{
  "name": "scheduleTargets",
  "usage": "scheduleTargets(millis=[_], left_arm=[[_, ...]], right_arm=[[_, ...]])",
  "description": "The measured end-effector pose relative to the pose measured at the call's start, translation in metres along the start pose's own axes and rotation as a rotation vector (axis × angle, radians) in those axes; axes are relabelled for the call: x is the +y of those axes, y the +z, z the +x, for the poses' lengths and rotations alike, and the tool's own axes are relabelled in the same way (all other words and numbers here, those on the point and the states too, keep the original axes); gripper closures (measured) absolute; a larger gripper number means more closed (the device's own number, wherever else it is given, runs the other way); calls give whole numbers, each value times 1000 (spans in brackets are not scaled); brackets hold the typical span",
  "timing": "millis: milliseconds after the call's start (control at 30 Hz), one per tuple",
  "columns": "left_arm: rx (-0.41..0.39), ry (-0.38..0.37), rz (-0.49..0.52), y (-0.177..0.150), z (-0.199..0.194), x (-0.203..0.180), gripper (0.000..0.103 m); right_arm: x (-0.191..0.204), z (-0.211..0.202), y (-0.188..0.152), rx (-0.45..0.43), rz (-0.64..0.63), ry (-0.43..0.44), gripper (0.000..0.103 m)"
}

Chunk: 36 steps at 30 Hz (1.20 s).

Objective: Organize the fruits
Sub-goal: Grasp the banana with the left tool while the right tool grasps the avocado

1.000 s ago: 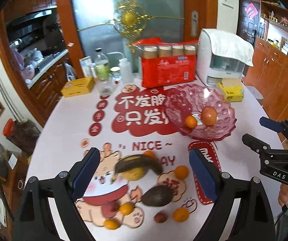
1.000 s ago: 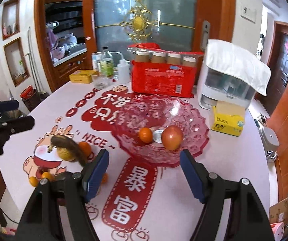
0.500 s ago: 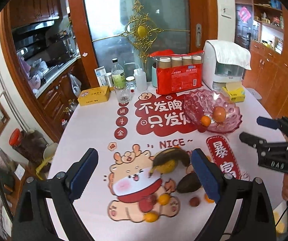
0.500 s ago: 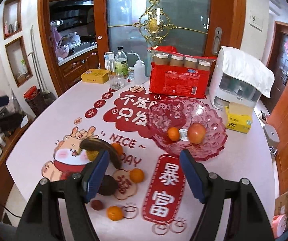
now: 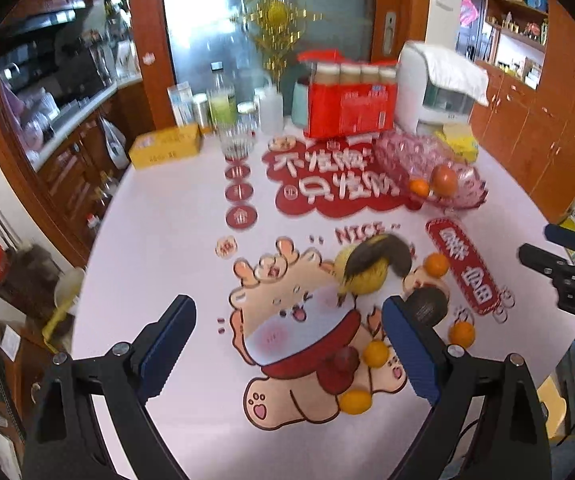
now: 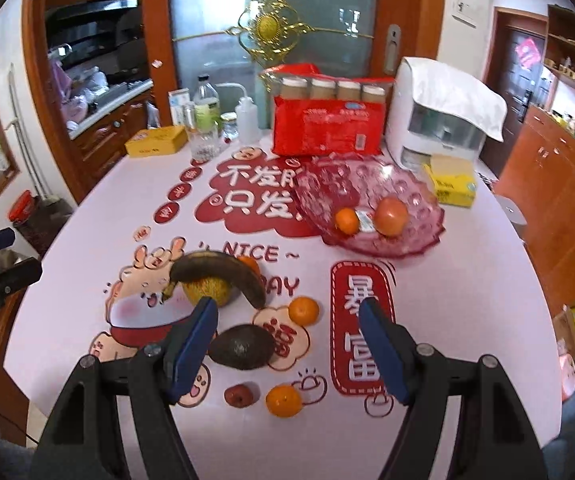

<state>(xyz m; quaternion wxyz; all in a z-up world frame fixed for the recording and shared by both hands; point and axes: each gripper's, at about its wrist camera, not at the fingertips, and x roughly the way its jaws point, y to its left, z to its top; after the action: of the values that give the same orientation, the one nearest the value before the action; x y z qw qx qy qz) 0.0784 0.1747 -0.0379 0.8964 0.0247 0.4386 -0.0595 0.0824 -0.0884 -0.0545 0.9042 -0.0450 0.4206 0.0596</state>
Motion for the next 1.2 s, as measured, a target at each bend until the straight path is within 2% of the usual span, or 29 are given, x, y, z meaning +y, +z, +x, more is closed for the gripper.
scheduleTargets(millis=[133,267,333,567,767,900,967,1100,1200], left_arm=[[73,-35,-1,-2,35,6,10],[107,-58,37,1,62,-3,10],[110,-68,76,6,71,-12,10],[109,-137,308,42,117,-55,10],[151,-208,403,71,154,-85,10],[191,-232,471,72,171,-106,10],[201,-233,531,69,179,-118,14],[254,-217,603,63,196,-134,33],[293,-231,613,62,207,-138,35]], right_arm=[[2,13,-11,49,30,-6,30],[-1,34,-24,116,79,18,30],[-3,48,-28,155,114,51,29],[-4,104,-41,272,216,172,29],[0,138,-45,327,253,243,29],[3,155,-50,367,262,281,29],[5,161,-51,377,266,303,29],[5,172,-54,392,291,338,29],[3,179,-55,401,318,360,30]])
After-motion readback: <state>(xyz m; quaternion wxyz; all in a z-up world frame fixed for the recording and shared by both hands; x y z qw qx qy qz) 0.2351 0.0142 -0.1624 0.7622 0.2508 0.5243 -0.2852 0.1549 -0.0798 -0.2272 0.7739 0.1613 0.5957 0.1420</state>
